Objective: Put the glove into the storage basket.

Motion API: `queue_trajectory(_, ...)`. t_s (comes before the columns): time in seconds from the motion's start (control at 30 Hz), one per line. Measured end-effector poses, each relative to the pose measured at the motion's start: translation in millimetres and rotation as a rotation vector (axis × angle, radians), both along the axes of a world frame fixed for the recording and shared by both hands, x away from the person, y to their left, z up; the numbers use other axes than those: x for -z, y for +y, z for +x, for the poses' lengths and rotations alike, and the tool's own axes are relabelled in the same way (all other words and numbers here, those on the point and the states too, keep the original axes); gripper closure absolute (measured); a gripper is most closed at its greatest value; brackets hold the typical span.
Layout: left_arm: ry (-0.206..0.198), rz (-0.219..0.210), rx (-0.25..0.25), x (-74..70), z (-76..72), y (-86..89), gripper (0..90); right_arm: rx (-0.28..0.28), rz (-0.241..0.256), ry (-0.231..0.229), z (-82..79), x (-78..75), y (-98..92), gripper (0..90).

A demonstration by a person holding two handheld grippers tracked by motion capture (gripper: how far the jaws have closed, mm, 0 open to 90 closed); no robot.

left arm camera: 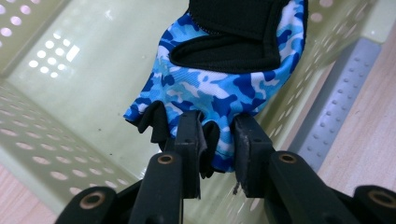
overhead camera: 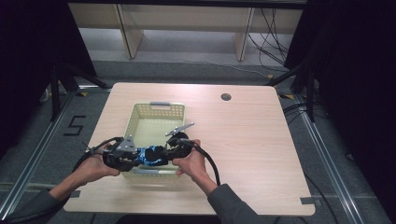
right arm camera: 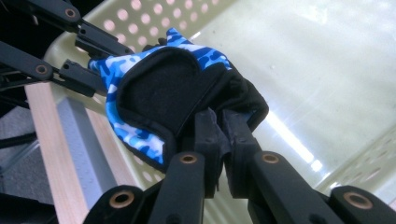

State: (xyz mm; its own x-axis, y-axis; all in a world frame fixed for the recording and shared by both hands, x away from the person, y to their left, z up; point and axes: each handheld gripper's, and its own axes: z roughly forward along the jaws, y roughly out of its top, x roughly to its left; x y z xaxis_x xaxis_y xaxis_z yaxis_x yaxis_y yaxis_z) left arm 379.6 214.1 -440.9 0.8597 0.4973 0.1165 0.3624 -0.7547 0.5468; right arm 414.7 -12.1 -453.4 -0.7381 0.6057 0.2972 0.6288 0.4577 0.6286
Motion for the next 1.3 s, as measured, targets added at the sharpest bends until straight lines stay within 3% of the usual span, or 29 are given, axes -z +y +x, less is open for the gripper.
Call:
queue_trajectory(0.03,0.028,0.013,-0.006,-0.5,0.2,-0.7,72.2,-0.005,-0.017,0.003,0.7,0.0,0.2,86.3)
queue_trajectory(0.13,0.024,0.026,0.014,1.6,0.2,-2.7,71.1,-0.015,-0.036,0.006,2.1,2.0,1.7,86.3)
queue_trajectory(0.17,0.038,0.026,0.0,2.5,0.3,-3.1,70.0,-0.019,-0.051,0.005,2.8,3.4,2.1,86.3)
queue_trajectory(0.3,0.042,0.049,-0.007,2.9,5.3,-0.9,60.9,0.014,-0.075,0.056,0.9,3.4,5.1,86.4)
queue_trajectory(0.33,0.04,0.044,-0.006,2.3,5.7,-0.7,58.2,-0.008,-0.072,0.021,3.1,4.6,4.7,86.3)
queue_trajectory(0.4,0.044,0.051,0.003,-3.3,6.6,0.9,53.7,0.007,-0.081,0.041,1.9,3.8,5.7,86.3)
queue_trajectory(0.47,0.047,0.056,0.015,-8.1,6.0,1.2,51.7,-0.011,-0.078,0.022,2.8,4.5,6.0,86.3)
queue_trajectory(0.5,0.037,0.097,0.049,-14.4,6.8,2.5,50.3,-0.009,-0.082,0.017,3.4,4.2,6.5,86.2)
queue_trajectory(0.6,0.025,0.096,0.03,-21.2,6.3,2.9,48.1,-0.019,-0.088,0.009,5.1,4.5,6.2,86.2)
queue_trajectory(0.63,0.014,0.089,0.029,-23.9,6.6,3.7,46.9,0.006,-0.095,0.047,3.0,3.4,6.9,86.1)
queue_trajectory(0.67,0.004,0.063,0.006,-25.3,5.9,3.7,47.1,-0.018,-0.091,0.014,4.5,5.7,6.7,85.9)
queue_trajectory(0.73,-0.008,0.051,-0.011,-29.2,5.2,4.4,47.2,-0.01,-0.094,0.017,4.1,5.7,6.6,85.7)
queue_trajectory(0.97,0.0,0.029,-0.025,-28.8,0.6,1.0,42.1,0.013,-0.101,0.049,-0.4,2.2,5.4,79.0)
queue_trajectory(1.13,-0.009,0.013,-0.04,-28.3,-3.3,0.3,36.5,0.005,-0.117,-0.031,0.6,-4.4,4.1,69.0)
queue_trajectory(1.2,-0.014,0.003,-0.057,-28.9,-4.3,0.5,34.9,0.016,-0.103,-0.066,0.9,-10.6,2.9,64.7)
queue_trajectory(1.23,-0.004,0.013,-0.051,-30.7,-3.9,1.3,34.6,0.023,-0.091,-0.066,0.5,-14.0,2.1,62.4)
queue_trajectory(1.27,-0.015,-0.005,-0.062,-30.5,-4.9,1.2,34.4,0.026,-0.084,-0.067,-0.1,-17.1,1.5,60.7)
queue_trajectory(1.3,-0.02,-0.018,-0.077,-31.5,-5.4,1.1,32.9,0.021,-0.08,-0.101,0.2,-21.8,-0.9,57.6)
